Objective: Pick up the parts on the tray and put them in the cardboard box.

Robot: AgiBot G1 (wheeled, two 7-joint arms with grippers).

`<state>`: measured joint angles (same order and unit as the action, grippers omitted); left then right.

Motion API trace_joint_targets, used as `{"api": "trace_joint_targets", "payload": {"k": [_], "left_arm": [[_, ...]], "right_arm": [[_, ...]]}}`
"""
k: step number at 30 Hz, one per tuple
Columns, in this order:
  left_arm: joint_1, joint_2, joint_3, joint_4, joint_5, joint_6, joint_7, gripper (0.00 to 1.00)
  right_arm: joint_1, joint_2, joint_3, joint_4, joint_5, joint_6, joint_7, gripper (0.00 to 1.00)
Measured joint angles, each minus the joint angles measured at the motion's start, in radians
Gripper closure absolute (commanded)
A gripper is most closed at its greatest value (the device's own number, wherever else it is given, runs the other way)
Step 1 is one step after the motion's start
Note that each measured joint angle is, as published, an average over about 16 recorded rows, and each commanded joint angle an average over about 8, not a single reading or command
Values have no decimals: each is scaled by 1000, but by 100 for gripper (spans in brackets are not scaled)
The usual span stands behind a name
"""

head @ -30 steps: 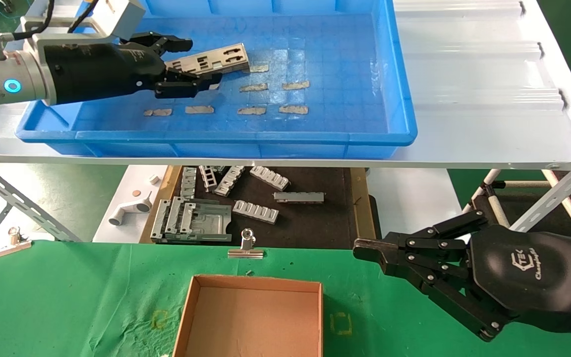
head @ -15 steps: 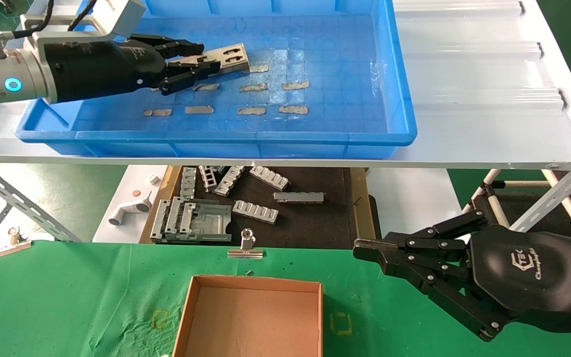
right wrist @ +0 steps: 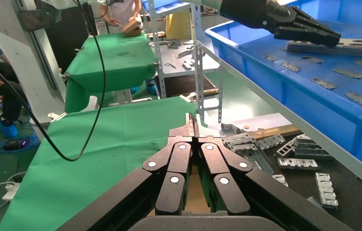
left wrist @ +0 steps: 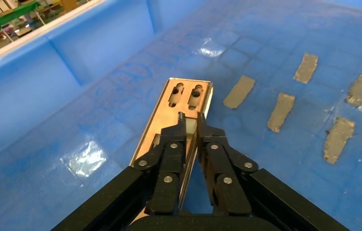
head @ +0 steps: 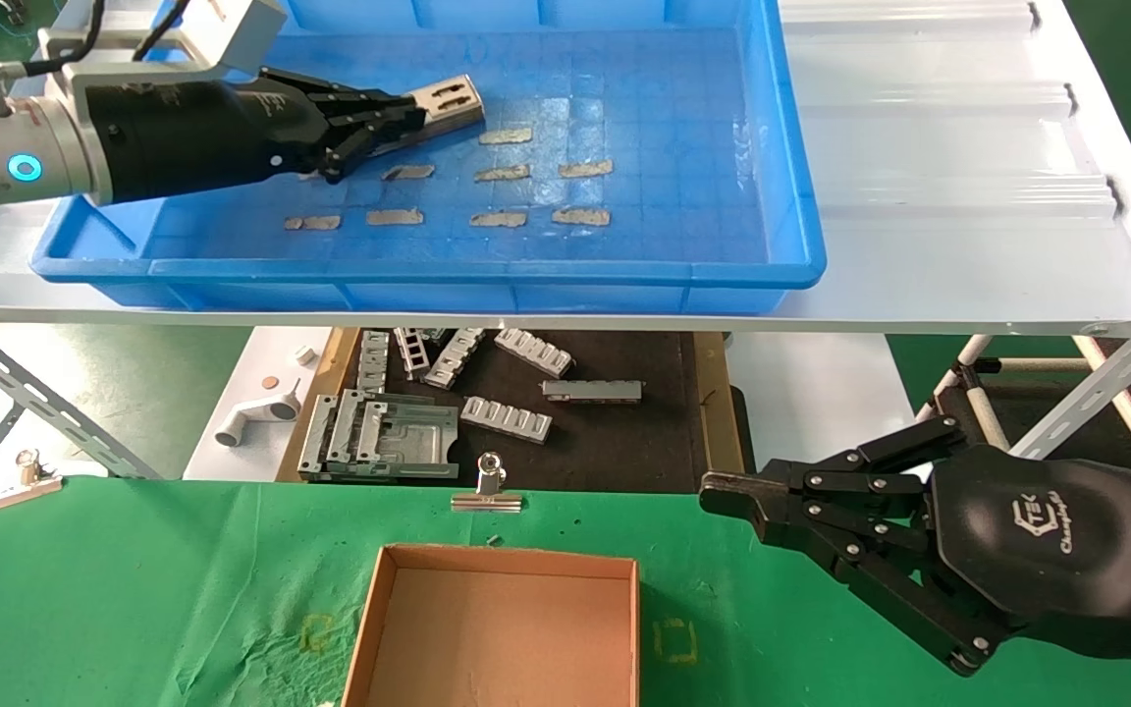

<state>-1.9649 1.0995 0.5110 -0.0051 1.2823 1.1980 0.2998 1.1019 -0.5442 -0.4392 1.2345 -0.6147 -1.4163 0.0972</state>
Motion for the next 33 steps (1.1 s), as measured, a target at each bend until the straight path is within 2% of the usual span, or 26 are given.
{"api": "trace_joint_targets", "payload": {"k": [8, 9, 15, 16, 17, 33], "left_arm": [[-3, -2, -3, 0, -4, 9, 3, 98], [-3, -3, -3, 1, -4, 9, 3, 91], [-4, -6, -3, 5, -5, 6, 0, 16], [-5, -7, -3, 6, -5, 5, -2, 5], [-5, -8, -3, 7, -5, 4, -4, 0], [-9, -21, -6, 19, -9, 3, -57, 0]], "right_arm": [[0, 0, 0, 0, 0, 0, 0, 100], [0, 0, 0, 0, 0, 0, 0, 100], [0, 0, 0, 0, 0, 0, 0, 100], [0, 0, 0, 0, 0, 0, 0, 100], [0, 0, 0, 0, 0, 0, 0, 100], [0, 0, 0, 0, 0, 0, 0, 100]]}}
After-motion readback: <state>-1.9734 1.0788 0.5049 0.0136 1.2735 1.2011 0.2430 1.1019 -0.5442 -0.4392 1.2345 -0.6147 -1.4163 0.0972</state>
